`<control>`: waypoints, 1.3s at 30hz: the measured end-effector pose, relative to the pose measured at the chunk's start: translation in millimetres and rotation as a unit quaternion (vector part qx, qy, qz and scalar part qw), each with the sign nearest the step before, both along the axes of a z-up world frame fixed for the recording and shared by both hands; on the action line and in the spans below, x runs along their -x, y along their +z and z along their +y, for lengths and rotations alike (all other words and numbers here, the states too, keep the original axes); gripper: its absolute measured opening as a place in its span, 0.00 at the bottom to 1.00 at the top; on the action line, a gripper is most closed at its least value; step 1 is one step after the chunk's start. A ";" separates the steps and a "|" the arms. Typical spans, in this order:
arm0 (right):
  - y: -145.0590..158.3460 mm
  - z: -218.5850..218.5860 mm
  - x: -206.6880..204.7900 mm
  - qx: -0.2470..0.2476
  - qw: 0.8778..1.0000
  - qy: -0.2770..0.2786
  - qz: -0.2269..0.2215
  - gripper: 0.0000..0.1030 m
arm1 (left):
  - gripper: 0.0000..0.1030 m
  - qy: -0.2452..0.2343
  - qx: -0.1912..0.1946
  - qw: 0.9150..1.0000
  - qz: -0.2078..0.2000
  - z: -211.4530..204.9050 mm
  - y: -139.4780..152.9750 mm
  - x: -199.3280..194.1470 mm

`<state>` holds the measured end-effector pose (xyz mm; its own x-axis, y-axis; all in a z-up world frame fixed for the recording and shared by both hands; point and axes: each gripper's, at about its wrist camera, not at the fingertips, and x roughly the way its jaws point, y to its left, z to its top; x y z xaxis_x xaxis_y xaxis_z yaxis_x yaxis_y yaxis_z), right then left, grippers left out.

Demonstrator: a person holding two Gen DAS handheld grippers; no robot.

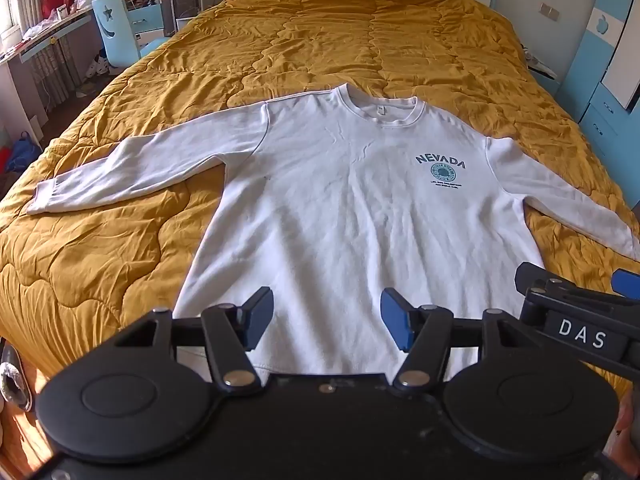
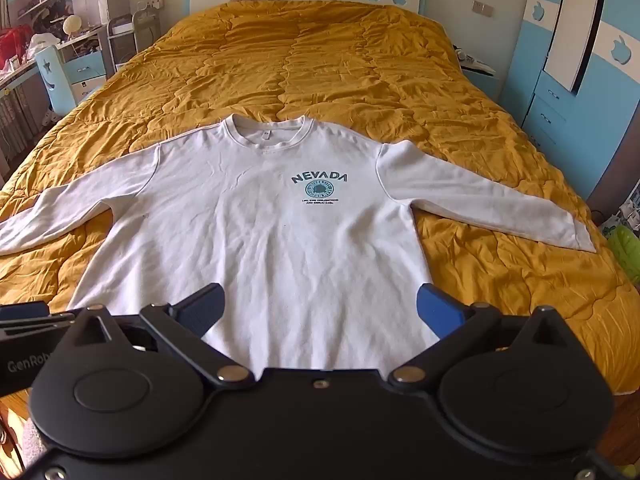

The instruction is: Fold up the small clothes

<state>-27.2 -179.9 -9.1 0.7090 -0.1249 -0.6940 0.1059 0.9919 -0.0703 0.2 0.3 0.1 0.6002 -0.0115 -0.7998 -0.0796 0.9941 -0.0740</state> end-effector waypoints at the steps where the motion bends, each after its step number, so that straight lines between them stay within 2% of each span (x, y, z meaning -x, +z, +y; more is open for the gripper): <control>1: 0.9 0.5 -0.3 0.000 1.000 0.000 0.000 1.00 | 0.61 0.000 0.000 1.000 0.000 0.0 0.0 0.0; 39: 1.8 1.7 -2.7 0.002 1.000 0.001 0.003 1.00 | 0.61 0.000 0.004 1.000 0.006 0.4 -2.8 -4.1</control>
